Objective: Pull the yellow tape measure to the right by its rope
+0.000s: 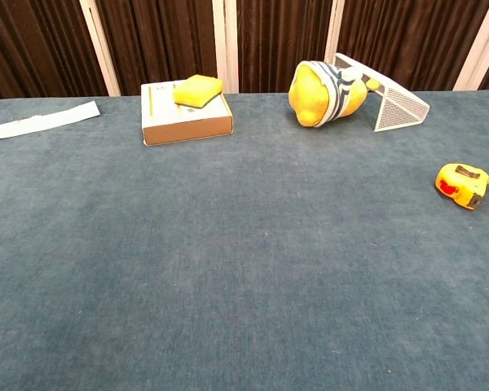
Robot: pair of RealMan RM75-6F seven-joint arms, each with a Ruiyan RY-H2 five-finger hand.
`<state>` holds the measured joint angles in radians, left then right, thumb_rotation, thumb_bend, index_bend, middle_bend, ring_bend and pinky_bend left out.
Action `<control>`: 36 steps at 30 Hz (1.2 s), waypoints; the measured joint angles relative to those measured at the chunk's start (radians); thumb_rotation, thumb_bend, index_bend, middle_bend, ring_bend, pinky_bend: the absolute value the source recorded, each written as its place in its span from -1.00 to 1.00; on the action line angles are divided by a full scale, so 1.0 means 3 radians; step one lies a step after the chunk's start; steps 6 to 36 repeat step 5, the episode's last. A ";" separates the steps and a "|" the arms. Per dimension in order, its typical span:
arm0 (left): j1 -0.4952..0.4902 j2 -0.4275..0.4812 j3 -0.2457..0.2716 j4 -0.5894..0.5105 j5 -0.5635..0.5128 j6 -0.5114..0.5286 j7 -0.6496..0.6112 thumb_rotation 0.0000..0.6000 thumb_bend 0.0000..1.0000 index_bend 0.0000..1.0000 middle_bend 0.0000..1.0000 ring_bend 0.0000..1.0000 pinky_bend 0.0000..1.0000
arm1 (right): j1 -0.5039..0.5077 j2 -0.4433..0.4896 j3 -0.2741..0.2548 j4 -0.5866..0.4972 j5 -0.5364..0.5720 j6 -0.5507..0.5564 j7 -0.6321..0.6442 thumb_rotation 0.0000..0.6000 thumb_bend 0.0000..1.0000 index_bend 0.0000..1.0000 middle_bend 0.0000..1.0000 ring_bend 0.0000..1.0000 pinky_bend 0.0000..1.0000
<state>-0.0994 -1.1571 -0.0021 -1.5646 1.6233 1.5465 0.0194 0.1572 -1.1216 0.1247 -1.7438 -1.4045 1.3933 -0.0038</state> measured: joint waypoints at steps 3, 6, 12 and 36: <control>0.0005 0.0001 0.0000 0.0010 0.0004 0.0011 0.0025 1.00 -1.00 -1.00 -1.00 -1.00 -1.00 | -0.0152 0.0017 -0.0171 0.0036 -0.0272 0.0250 -0.0033 1.00 -0.63 -1.00 -1.00 -1.00 -1.00; 0.0010 0.0000 0.0002 0.0016 0.0004 0.0014 0.0037 1.00 -1.00 -1.00 -1.00 -1.00 -1.00 | -0.0217 0.0014 -0.0217 0.0085 -0.0372 0.0382 -0.0052 1.00 -0.63 -1.00 -1.00 -1.00 -1.00; 0.0010 0.0000 0.0002 0.0016 0.0004 0.0014 0.0037 1.00 -1.00 -1.00 -1.00 -1.00 -1.00 | -0.0217 0.0014 -0.0217 0.0085 -0.0372 0.0382 -0.0052 1.00 -0.63 -1.00 -1.00 -1.00 -1.00; 0.0010 0.0000 0.0002 0.0016 0.0004 0.0014 0.0037 1.00 -1.00 -1.00 -1.00 -1.00 -1.00 | -0.0217 0.0014 -0.0217 0.0085 -0.0372 0.0382 -0.0052 1.00 -0.63 -1.00 -1.00 -1.00 -1.00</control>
